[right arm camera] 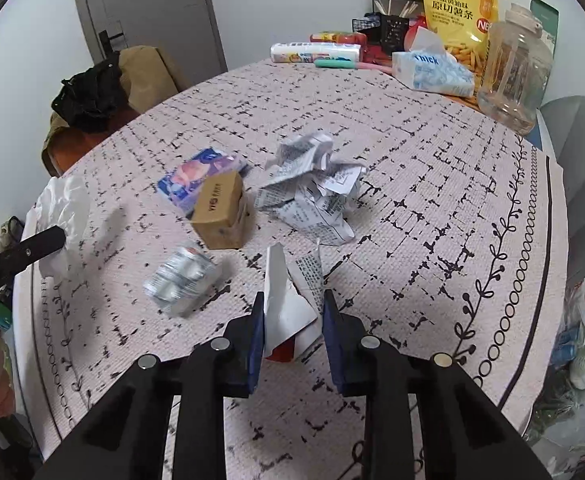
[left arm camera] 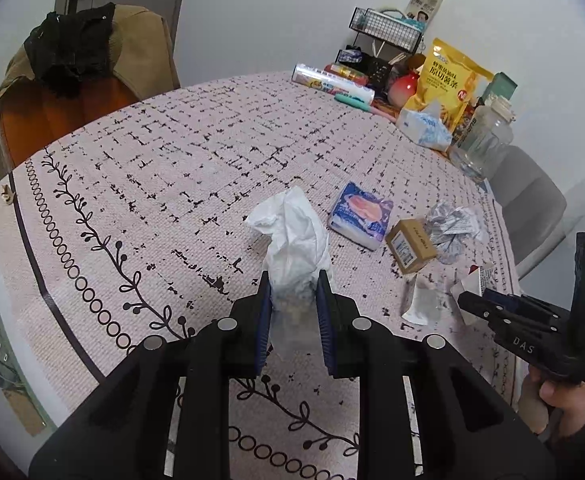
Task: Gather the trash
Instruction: 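Grasp the crumpled white tissue with the left gripper while the right grasps red-white paper, then carry the tissue and red-white paper over the bin with both grippers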
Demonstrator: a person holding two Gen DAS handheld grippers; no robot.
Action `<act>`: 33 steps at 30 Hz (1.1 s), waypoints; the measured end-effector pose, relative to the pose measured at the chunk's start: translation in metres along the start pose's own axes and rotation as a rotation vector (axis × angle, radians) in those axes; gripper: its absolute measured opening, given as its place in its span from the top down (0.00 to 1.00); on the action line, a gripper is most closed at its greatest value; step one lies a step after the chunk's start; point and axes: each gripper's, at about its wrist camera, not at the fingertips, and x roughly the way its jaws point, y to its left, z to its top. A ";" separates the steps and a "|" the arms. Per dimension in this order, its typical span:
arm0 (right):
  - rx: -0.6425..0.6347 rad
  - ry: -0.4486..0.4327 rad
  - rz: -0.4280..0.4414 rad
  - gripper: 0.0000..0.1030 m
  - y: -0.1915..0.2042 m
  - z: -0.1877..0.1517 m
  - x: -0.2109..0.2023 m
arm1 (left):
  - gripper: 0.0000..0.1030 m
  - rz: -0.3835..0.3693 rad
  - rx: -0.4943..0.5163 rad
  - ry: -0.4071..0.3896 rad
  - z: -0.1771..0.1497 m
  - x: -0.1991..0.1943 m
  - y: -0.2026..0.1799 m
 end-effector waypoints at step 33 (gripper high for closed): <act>0.061 -0.216 0.035 0.79 -0.032 -0.038 -0.126 | 0.80 -0.212 0.160 -0.034 -0.005 -0.027 -0.120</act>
